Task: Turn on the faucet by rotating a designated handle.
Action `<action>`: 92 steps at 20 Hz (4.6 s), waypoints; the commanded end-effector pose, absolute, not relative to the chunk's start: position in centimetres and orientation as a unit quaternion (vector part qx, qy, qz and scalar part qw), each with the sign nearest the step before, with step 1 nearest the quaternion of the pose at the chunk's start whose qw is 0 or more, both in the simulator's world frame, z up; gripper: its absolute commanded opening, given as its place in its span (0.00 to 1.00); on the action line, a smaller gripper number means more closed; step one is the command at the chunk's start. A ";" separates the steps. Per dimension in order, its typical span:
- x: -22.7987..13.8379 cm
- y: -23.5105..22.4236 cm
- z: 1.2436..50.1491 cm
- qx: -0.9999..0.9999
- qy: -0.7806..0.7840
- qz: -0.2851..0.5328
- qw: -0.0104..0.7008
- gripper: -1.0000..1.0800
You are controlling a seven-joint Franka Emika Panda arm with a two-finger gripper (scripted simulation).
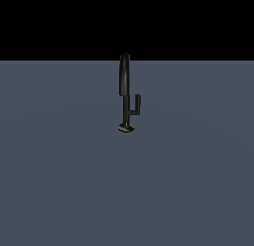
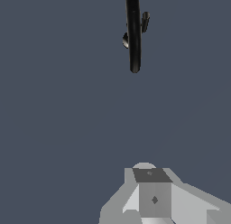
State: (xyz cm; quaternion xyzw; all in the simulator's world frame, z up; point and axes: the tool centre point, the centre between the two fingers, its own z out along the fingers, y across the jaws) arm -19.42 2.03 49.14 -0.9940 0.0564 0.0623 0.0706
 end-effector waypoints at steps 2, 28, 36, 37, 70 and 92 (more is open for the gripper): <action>-17.3 2.1 48.7 -0.989 0.080 0.085 0.092 0.00; -1.8 0.1 41.9 -0.897 0.255 0.254 0.256 0.00; 2.4 -1.1 38.4 -0.847 0.309 0.306 0.307 0.00; 2.9 -1.3 37.9 -0.839 0.316 0.312 0.313 0.00; 13.3 -4.7 15.2 -0.498 0.512 0.497 0.493 0.00; 11.3 -4.4 14.9 -0.483 0.517 0.502 0.498 0.00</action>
